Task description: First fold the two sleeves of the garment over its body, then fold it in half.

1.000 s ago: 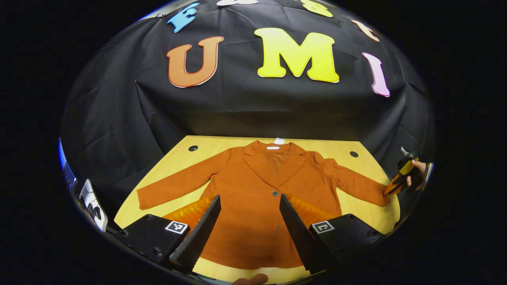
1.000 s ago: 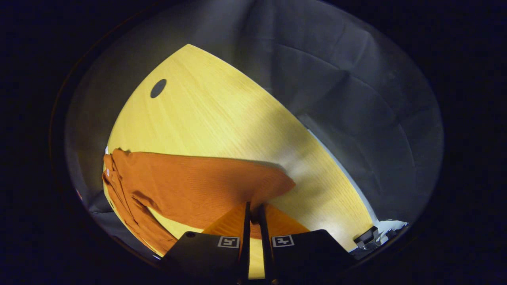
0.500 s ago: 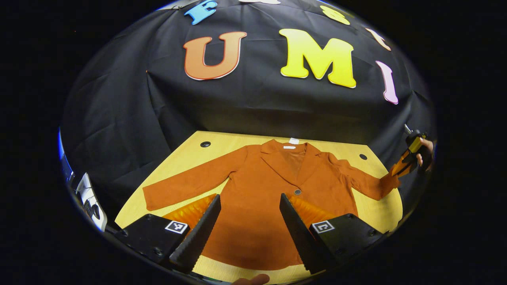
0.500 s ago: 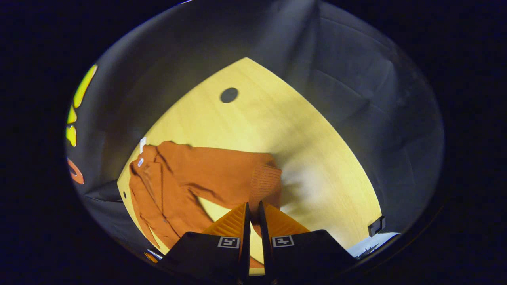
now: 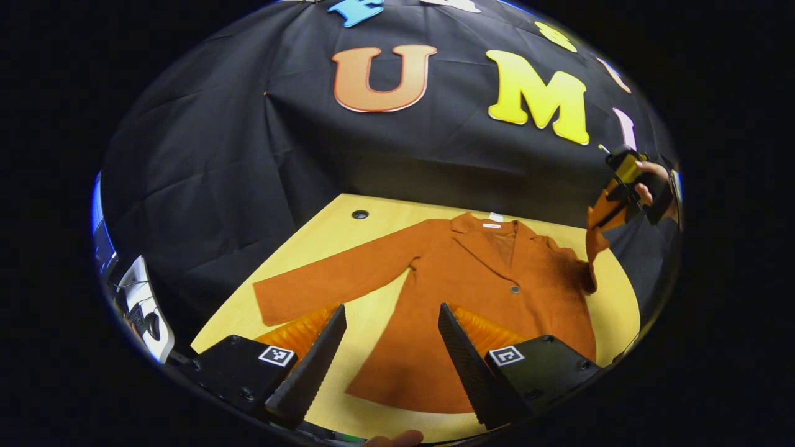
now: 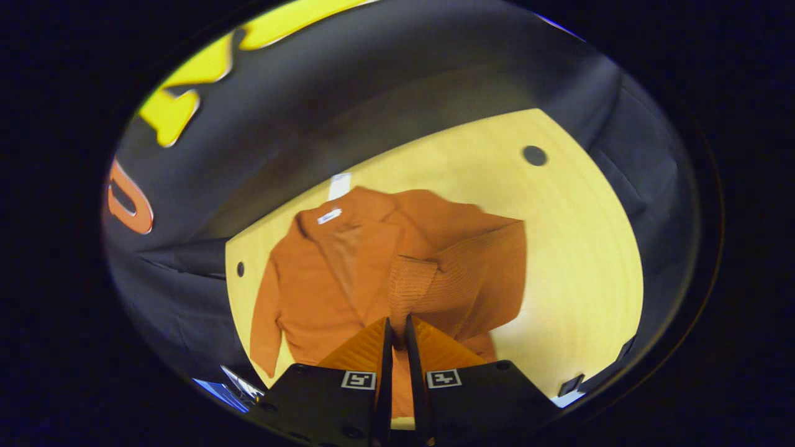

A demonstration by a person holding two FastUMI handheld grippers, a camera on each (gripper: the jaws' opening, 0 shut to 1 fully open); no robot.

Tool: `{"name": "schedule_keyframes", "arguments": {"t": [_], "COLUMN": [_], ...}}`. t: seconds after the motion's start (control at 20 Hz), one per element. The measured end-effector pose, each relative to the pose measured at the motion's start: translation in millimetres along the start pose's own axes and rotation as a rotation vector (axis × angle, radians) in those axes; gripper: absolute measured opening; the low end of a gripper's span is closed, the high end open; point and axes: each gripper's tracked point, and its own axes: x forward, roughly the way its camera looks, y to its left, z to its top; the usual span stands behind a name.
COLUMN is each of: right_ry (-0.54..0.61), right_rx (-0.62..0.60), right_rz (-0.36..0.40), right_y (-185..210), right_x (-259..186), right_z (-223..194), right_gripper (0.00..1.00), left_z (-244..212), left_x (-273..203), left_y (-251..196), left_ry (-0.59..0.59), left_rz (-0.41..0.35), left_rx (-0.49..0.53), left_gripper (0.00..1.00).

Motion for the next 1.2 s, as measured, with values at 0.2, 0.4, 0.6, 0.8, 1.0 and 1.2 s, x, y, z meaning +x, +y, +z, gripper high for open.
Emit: {"name": "schedule_keyframes", "arguments": {"t": [0.2,0.4,0.6,0.8,1.0,1.2], "right_ry": [0.053,0.114,0.204,0.255,0.247,0.239], "right_rx": [-0.094,-0.171,-0.152,-0.14,-0.126,-0.093], "right_rz": [0.055,0.041,0.018,-0.009,0.007,0.049], "right_y": [108,184,211,217,214,194], "right_x": [33,88,148,179,174,134], "right_z": [-27,-63,-93,-113,-111,-102], "right_gripper": [0.15,0.11,0.11,0.11,0.11,0.11], "left_z": [-21,-41,-57,-66,-76,-67], "left_x": [3,8,14,22,45,81], "left_y": [48,92,126,147,172,194], "left_ry": [0.031,0.072,0.102,0.134,0.204,0.287], "left_rz": [0.042,0.096,0.147,0.184,0.222,0.208], "left_rx": [-0.045,-0.126,-0.129,-0.166,-0.201,-0.26], "left_gripper": [0.98,0.98,0.98,0.98,0.98,0.97]}}
